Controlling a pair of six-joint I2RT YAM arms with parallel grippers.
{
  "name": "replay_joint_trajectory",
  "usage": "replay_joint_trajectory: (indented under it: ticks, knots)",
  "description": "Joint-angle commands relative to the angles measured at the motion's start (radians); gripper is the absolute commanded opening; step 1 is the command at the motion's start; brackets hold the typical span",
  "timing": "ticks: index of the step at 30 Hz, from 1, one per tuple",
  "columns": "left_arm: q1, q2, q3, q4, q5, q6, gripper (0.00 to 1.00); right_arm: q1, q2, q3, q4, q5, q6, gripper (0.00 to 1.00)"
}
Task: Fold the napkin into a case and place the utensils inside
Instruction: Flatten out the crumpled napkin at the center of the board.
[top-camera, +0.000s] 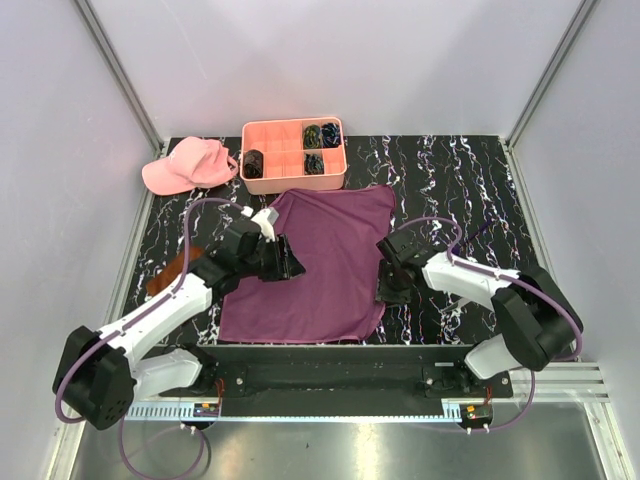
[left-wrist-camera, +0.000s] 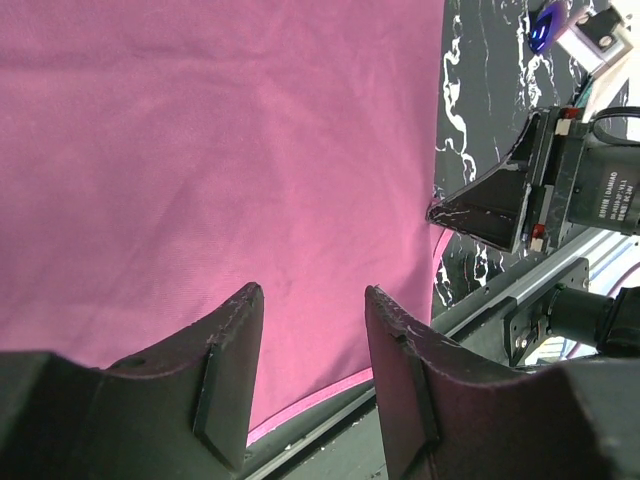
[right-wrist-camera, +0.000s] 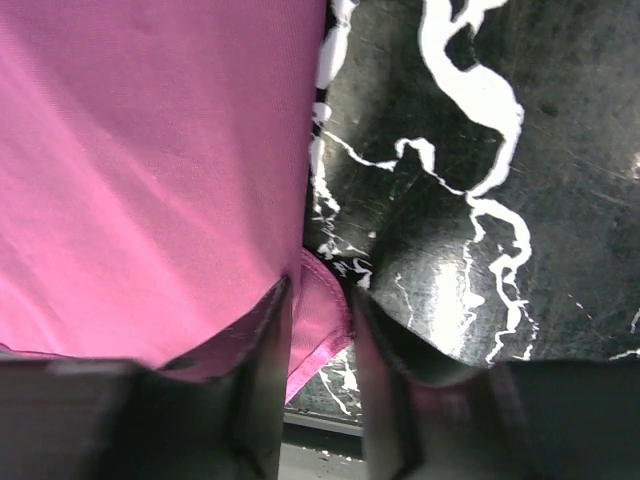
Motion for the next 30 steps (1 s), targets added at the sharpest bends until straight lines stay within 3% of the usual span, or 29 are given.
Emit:
replay_joint_trajectory:
  ticks: [1, 5, 8, 12, 16, 23, 26, 29, 30]
  knots:
    - [0.001, -0.036, 0.054, 0.005, -0.014, 0.036, 0.48, 0.011, -0.045, -0.036, -0.049, 0.057, 0.028, 0.31]
    - [0.008, -0.035, 0.061, 0.004, -0.006, 0.039, 0.48, 0.011, -0.117, -0.049, -0.099, 0.119, 0.048, 0.22]
    - [0.016, -0.032, 0.067, 0.002, -0.002, 0.042, 0.48, 0.011, -0.166, -0.055, -0.096, 0.116, 0.033, 0.27]
    - [0.03, -0.041, 0.077, -0.002, 0.02, 0.046, 0.48, 0.011, -0.17, -0.058, -0.055, 0.078, 0.028, 0.26]
    - [0.042, -0.059, 0.082, -0.018, 0.028, 0.052, 0.49, 0.011, -0.131, -0.063, -0.033, 0.064, 0.03, 0.34]
    - [0.071, -0.093, 0.067, -0.035, 0.041, 0.06, 0.49, 0.011, -0.082, -0.075, 0.009, 0.066, 0.019, 0.34]
    - [0.08, -0.093, 0.068, -0.051, 0.028, 0.054, 0.49, 0.009, -0.094, -0.081, 0.005, 0.09, 0.036, 0.0]
    - [0.103, -0.095, 0.079, -0.073, 0.015, 0.043, 0.49, 0.011, -0.218, -0.069, -0.16, 0.183, 0.115, 0.0]
    - [0.11, -0.101, 0.079, -0.073, 0.012, 0.04, 0.48, 0.011, -0.267, -0.052, -0.291, 0.217, 0.181, 0.0]
